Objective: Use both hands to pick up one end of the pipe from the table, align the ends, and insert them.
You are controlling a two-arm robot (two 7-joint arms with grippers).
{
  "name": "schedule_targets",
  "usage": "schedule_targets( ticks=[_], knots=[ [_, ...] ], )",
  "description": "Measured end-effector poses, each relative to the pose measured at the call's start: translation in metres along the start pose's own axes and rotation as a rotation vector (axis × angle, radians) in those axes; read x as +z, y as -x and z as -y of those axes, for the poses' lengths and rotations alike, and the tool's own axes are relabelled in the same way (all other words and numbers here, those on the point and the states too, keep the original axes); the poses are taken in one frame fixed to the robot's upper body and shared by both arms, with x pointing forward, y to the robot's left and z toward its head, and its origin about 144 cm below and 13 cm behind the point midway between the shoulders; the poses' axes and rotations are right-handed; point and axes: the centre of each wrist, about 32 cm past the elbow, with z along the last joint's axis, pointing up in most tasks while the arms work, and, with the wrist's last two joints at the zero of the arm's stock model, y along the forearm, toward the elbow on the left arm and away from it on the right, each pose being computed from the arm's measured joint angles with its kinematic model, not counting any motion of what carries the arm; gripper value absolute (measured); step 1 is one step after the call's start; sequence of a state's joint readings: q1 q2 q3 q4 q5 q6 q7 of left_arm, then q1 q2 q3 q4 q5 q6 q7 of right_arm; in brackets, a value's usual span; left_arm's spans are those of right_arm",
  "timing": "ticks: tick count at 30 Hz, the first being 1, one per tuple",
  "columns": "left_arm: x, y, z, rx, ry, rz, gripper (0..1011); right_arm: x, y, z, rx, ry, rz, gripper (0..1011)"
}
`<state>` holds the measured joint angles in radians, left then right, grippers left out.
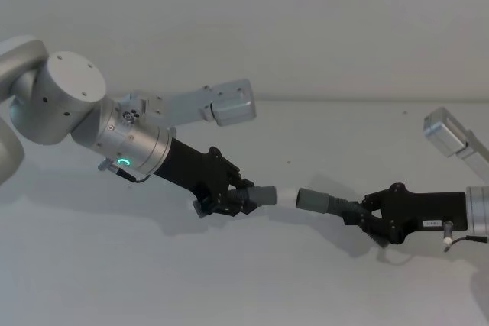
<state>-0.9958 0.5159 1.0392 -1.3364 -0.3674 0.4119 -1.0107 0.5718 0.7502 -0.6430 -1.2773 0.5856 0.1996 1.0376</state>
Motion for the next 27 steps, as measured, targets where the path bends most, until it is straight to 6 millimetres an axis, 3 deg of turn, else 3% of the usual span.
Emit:
schedule_targets(
  ticks=[27],
  knots=[
    [-0.0013, 0.0001, 0.0048, -0.019, 0.001, 0.004, 345, 0.0023, 0.0009, -0.0029, 0.006, -0.009, -0.005, 141]
  ],
)
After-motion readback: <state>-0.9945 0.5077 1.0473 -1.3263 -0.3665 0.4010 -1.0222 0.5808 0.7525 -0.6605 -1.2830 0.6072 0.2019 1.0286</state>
